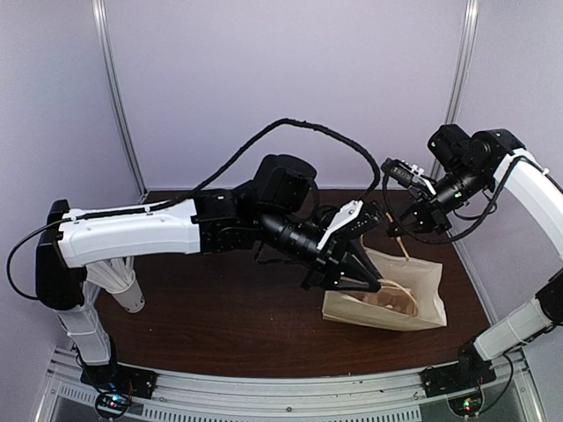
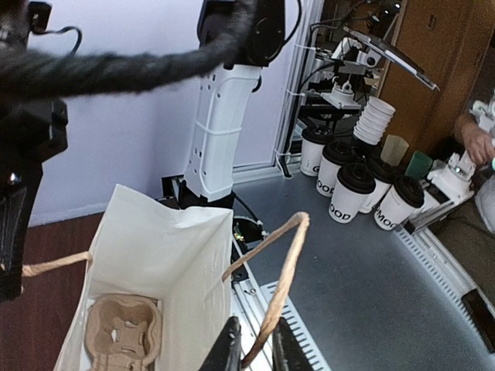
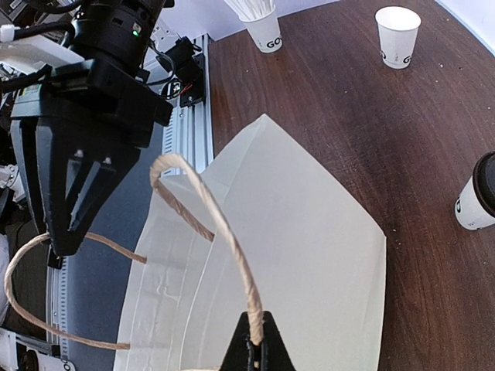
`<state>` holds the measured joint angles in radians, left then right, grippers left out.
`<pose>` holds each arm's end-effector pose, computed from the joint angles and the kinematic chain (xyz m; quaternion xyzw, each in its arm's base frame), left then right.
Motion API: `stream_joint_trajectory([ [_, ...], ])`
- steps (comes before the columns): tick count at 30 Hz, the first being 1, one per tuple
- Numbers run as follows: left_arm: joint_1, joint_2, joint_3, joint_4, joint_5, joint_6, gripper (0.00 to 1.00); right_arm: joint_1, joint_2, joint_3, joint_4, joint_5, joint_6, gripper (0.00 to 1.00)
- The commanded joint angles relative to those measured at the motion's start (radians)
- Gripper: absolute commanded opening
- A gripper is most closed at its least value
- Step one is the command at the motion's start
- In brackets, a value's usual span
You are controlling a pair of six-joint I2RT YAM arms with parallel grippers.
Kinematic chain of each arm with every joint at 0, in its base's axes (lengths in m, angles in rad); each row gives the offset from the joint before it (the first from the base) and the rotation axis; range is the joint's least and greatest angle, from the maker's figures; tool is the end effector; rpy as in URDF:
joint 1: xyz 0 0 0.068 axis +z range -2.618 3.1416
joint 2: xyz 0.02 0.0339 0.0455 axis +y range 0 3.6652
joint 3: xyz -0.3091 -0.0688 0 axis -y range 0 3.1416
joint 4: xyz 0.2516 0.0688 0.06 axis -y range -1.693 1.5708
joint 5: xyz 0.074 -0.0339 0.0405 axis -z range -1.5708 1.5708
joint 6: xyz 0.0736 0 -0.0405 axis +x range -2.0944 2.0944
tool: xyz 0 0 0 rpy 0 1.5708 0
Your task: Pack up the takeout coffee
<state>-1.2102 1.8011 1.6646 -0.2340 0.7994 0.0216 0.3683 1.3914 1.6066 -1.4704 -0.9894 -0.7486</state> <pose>0.1146 -0.4535 0.3943 0.6186 0.4936 -0.5574 0.2512 0.1956 0.1414 0.4212 -0.5238 0.6976 0.4343 0.2244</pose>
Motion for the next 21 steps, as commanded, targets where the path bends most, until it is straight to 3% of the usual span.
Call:
stream_joint_trajectory([
  [1, -0.003, 0.016, 0.047, 0.021, 0.000, -0.013, 0.10, -0.006, -0.005, 0.024, 0.072, 0.015, 0.063, 0.00],
  [5, -0.003, -0.022, 0.068, -0.014, -0.119, -0.003, 0.00, -0.005, 0.010, 0.092, 0.124, 0.030, 0.156, 0.00],
  [14, 0.011, -0.144, 0.172, -0.120, -0.510, 0.086, 0.00, -0.003, 0.048, 0.287, 0.346, 0.099, 0.390, 0.00],
  [21, 0.024, -0.139, 0.325, -0.185, -0.601, 0.126, 0.00, 0.003, 0.082, 0.436, 0.469, 0.130, 0.484, 0.00],
])
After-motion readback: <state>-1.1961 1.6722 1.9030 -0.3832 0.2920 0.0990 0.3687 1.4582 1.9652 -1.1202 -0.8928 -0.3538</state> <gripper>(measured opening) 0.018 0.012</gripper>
